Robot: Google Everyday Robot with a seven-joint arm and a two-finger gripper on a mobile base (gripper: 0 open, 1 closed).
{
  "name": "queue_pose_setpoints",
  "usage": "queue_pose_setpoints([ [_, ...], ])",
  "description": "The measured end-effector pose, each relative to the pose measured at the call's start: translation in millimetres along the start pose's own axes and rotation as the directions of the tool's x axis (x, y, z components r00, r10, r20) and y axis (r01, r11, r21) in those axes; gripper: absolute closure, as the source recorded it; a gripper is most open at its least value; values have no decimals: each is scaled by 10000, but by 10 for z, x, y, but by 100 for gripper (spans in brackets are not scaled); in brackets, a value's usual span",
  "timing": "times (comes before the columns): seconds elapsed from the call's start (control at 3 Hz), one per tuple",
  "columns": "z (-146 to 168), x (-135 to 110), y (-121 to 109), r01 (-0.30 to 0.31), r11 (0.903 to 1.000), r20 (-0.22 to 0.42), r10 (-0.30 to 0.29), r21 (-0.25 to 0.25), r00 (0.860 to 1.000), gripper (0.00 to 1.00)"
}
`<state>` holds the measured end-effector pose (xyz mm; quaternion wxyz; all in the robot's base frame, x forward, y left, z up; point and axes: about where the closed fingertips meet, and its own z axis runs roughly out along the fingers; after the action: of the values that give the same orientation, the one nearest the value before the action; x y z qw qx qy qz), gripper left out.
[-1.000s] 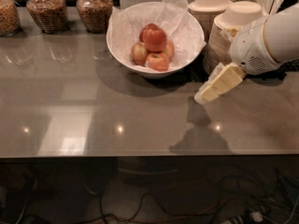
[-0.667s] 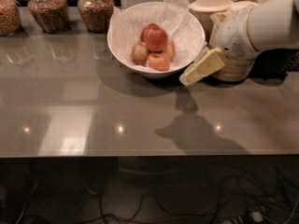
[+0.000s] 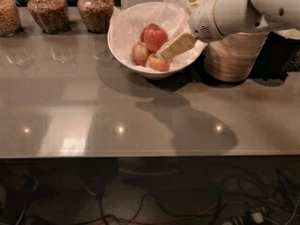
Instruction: Pick apple from white bowl
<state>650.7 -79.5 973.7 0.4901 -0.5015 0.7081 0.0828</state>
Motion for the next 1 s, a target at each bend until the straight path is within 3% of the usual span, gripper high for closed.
queue_pose_setpoints([
  [0.33, 360, -75, -79, -135, 9995, 135, 139, -300, 9998, 20],
  [1.0, 884, -26, -141, -462, 9962, -93, 457, -736, 9989, 22],
])
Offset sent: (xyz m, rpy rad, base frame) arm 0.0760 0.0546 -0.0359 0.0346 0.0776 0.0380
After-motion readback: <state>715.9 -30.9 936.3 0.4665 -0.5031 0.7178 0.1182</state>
